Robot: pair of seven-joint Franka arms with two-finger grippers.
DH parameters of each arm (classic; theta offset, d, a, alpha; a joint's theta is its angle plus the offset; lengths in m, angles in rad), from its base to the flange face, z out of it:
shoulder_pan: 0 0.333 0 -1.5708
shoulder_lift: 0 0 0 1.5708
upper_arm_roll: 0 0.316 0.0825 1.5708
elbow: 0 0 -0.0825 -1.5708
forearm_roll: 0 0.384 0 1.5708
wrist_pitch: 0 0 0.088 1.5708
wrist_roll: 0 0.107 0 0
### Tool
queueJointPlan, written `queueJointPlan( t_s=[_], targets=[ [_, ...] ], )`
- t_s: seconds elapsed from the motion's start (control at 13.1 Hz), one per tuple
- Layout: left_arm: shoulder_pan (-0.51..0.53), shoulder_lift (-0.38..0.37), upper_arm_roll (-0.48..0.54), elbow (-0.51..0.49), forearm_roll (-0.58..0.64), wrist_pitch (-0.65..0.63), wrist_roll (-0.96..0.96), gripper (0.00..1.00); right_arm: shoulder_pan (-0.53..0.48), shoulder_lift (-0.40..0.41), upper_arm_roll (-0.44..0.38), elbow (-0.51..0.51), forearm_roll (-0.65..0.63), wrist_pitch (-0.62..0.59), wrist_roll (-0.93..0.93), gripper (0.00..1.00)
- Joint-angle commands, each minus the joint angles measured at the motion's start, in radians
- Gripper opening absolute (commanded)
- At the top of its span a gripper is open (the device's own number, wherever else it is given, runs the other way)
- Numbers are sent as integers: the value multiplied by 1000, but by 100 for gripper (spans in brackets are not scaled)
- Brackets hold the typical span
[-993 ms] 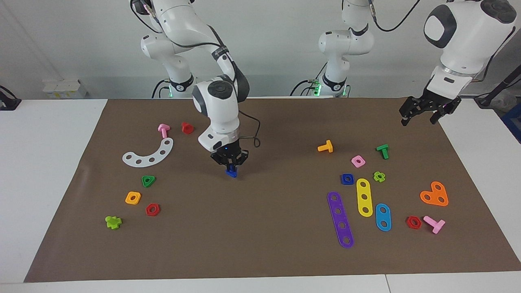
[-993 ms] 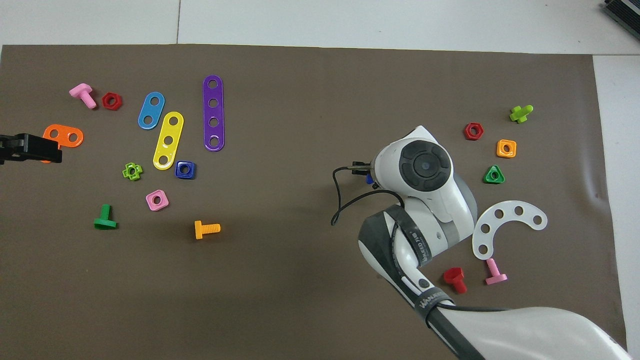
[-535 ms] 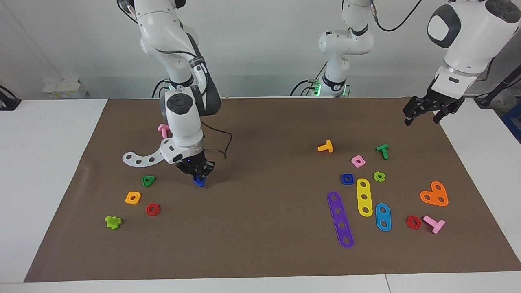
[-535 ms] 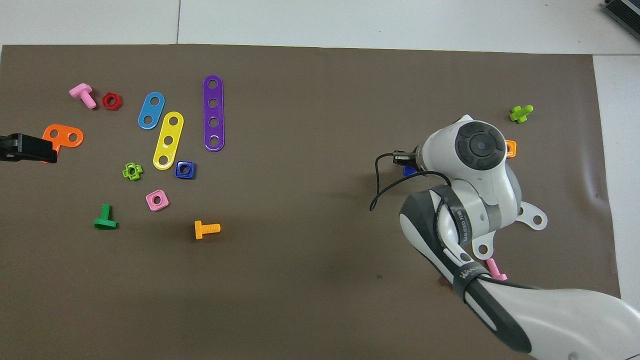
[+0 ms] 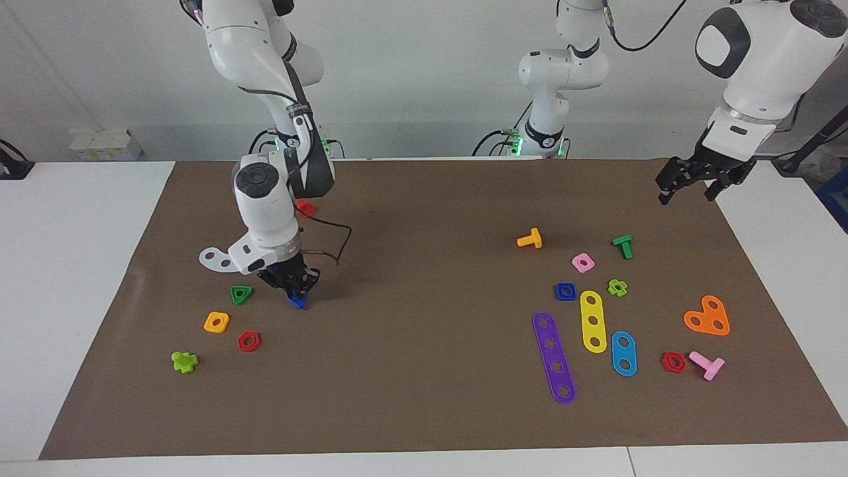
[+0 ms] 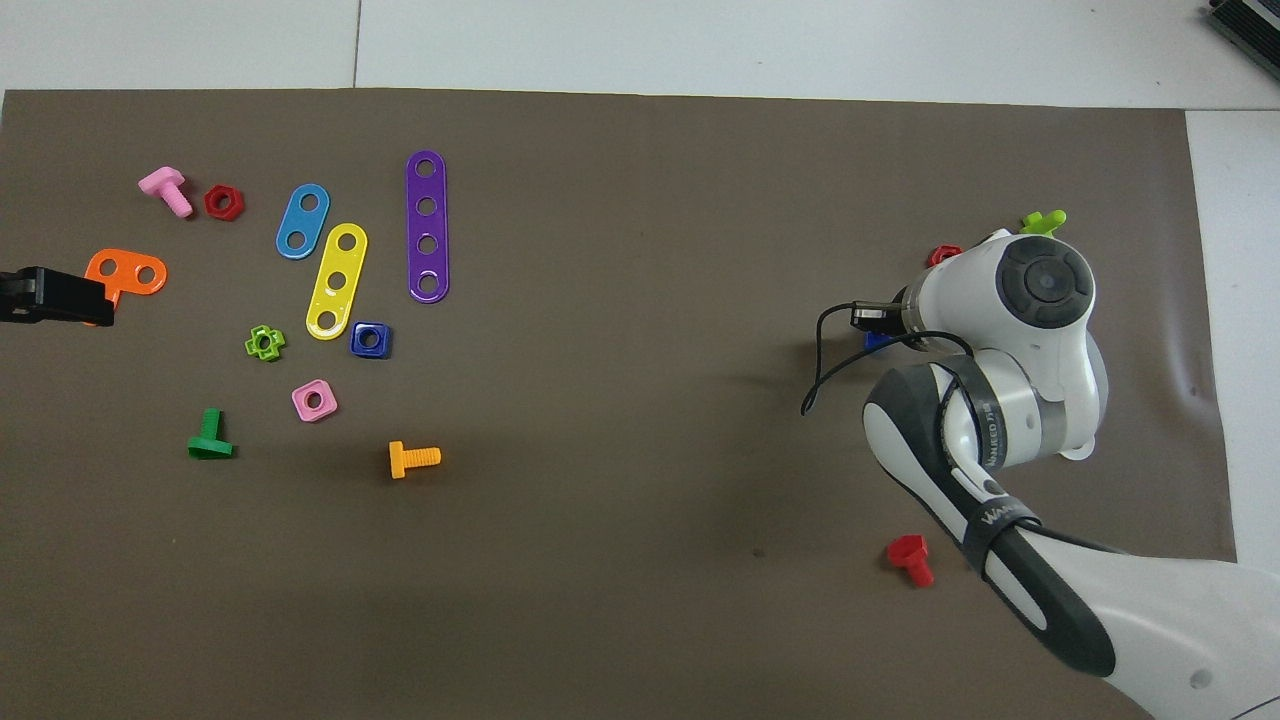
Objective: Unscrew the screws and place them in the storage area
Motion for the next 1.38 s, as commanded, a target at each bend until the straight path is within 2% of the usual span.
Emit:
queueJointPlan(
  t_s=[0.0,0.08,0.23,0.46,0.76,0.99,1.3],
  targets=[
    [3,-22,-6,-19,24,4,-15,100,-28,-25,13,-47,-6,30,-30,92],
    [3,-22,-6,-19,24,5,-15,100,-26,-30,13,-40,4,14,-24,100],
    [3,-22,-6,-19,24,5,-15,100,-26,-91,13,-28,4,-65,-27,100],
    [3,-22,-6,-19,24,4,-15,100,-17,-163,13,54,3,-206,-40,100],
    [3,-22,-6,-19,24,5,-15,100,-29,-258,4,120,3,-245,-119,100],
    [3,-22,-6,-19,24,4,-15,100,-51,-260,1,264,6,-433,-198,100],
    [3,-22,-6,-19,24,4,-15,100,-48,-254,12,387,18,-601,-230,100]
  ],
)
